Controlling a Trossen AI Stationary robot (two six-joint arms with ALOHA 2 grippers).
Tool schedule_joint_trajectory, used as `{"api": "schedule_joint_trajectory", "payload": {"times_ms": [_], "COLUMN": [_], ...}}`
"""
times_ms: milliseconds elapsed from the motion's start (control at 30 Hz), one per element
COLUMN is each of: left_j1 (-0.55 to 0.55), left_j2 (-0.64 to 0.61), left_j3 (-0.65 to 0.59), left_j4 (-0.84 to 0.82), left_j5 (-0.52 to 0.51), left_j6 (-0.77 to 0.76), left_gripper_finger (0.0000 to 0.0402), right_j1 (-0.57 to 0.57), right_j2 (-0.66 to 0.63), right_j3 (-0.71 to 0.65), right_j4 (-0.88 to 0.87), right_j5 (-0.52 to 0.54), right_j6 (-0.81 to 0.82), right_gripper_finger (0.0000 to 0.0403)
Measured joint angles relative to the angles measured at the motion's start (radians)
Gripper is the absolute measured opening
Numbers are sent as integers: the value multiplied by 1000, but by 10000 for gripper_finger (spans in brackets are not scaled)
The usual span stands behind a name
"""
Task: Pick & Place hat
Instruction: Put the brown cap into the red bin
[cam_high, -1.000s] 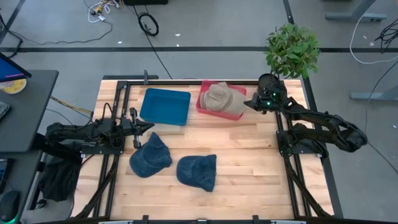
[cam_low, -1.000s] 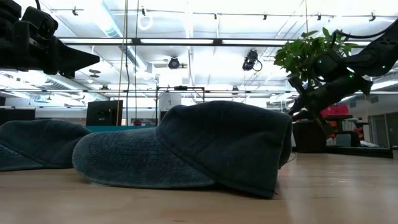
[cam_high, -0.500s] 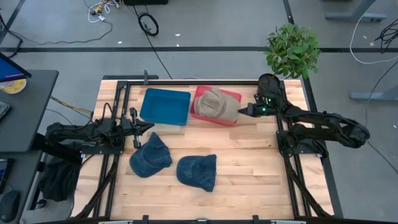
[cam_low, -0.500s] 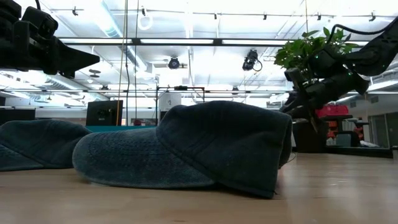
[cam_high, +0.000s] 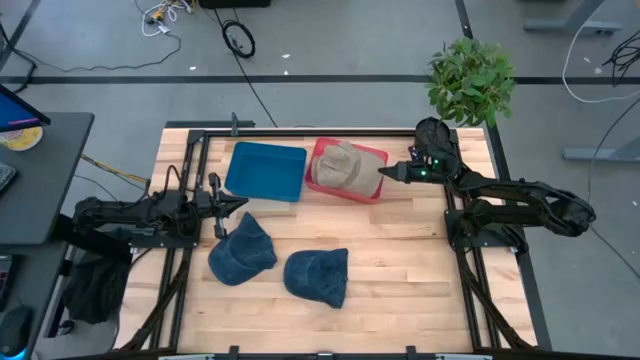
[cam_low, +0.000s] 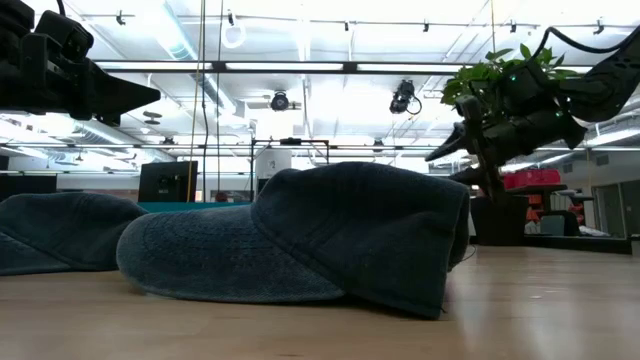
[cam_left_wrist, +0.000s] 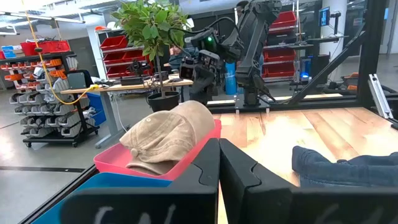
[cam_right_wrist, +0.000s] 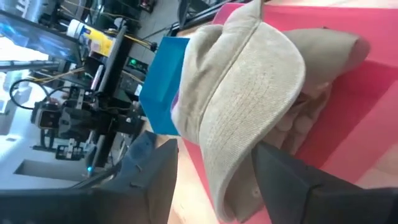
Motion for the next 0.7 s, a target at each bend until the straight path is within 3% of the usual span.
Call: {"api": "schedule_joint_trajectory", "payload": {"times_ms": [167,333,533,700], "left_j1": [0,0,0,0], "left_j2": [0,0,0,0], "left_j3": [0,0,0,0], "left_j4": [0,0,0,0], "left_j5": [0,0,0,0], "left_j6": [0,0,0,0], "left_gripper_finger": [3,3,3,3], "right_j1": [3,3,3,3], "right_j2": [0,0,0,0], "right_j3": [0,0,2,2], "right_j4": [-5,-71,-161,-114], "right_j5": [16,125,196,213], "right_j6": [-14,-50,-75,-50], "right_gripper_finger": [195,167,124,76]}}
